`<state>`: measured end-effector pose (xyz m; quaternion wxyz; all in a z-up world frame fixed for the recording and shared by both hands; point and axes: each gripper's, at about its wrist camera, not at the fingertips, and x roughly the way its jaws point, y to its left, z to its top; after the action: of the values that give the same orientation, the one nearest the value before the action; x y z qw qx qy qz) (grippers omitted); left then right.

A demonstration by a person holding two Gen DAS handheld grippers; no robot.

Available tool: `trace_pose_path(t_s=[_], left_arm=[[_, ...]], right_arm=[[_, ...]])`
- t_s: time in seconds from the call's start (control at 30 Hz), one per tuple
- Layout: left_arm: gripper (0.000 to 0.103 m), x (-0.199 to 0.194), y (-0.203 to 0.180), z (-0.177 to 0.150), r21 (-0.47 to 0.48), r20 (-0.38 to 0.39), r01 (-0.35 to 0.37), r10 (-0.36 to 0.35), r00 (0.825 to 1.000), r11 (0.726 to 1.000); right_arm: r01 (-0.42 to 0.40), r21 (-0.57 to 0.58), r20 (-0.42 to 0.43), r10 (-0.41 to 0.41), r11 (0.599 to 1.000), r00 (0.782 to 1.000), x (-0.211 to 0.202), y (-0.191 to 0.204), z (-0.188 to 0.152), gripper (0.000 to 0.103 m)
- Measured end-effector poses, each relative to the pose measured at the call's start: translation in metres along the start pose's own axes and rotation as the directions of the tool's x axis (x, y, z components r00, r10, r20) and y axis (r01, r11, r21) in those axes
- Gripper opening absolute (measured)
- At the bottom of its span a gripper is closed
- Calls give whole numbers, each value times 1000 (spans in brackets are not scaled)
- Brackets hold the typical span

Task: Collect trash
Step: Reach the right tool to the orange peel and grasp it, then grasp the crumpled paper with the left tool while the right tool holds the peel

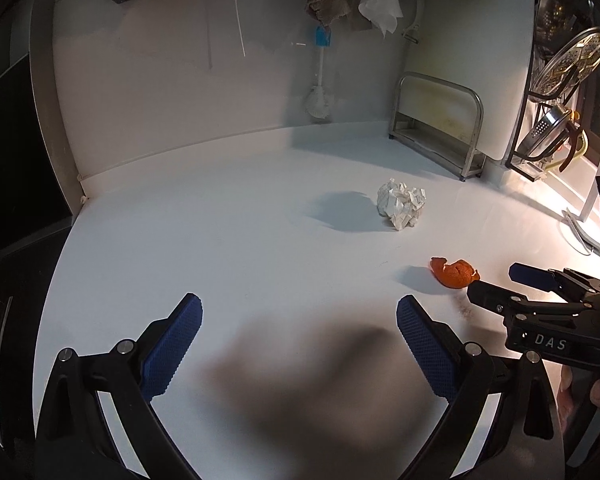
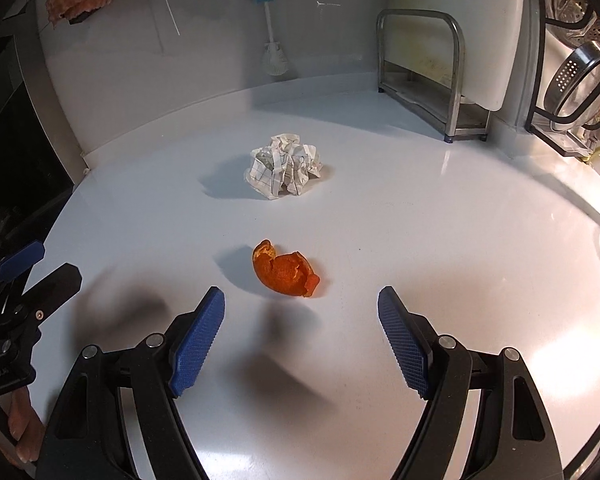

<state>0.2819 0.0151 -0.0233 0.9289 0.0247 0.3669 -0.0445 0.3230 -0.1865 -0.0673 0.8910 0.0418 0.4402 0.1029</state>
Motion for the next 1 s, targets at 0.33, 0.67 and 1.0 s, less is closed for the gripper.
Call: trace_pose_path(t_s=[0.33,0.67,1.0], left_arm=[[96,2,3,-1,-25,-14,18,-18,1000,1000],[96,5,3,-2,-23,-24,13,-13,1000,1000],[96,14,-19,2,26,-50,16,-15,999,1000]], right_arm=[[3,-14,-76,-4,1000,997,32,2,12,75],[17,-86,-57,-21,996,998,38,10,14,40],[-53,-25,-18,53,998,998,27,-16,14,21]])
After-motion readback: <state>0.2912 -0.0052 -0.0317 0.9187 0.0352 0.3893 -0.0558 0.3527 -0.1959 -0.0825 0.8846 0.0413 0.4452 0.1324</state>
